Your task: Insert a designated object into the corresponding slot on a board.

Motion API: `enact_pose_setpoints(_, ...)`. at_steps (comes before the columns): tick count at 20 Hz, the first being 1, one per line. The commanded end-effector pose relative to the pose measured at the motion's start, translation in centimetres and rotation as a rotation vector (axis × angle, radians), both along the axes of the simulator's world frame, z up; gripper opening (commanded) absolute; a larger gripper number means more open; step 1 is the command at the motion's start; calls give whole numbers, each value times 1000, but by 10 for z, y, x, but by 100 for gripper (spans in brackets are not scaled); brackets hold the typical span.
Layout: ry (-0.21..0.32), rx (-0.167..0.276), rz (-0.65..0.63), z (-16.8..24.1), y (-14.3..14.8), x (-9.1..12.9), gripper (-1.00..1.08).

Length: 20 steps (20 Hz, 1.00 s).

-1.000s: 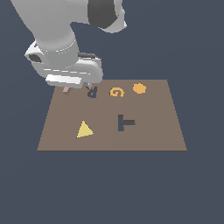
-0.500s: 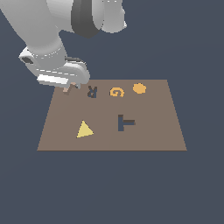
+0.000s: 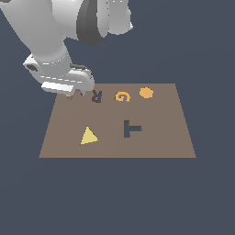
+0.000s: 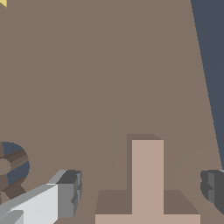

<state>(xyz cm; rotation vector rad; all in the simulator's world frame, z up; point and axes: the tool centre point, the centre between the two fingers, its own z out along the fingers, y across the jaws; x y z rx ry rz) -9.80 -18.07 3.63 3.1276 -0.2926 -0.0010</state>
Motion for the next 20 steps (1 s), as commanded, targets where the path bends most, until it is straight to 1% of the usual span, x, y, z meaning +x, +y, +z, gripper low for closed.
enact_pose_setpoints(1,-1,0,0,-5,0,0,100)
enact_pose_setpoints(3,-1,0,0,-6,0,0,100)
enact_pose_setpoints(4,-1,0,0,-6,0,0,-100)
enact_pose_setpoints(16,0,0,1,-6,0,0,-100)
enact_pose_setpoints(20,0,0,25,-6,0,4,-100)
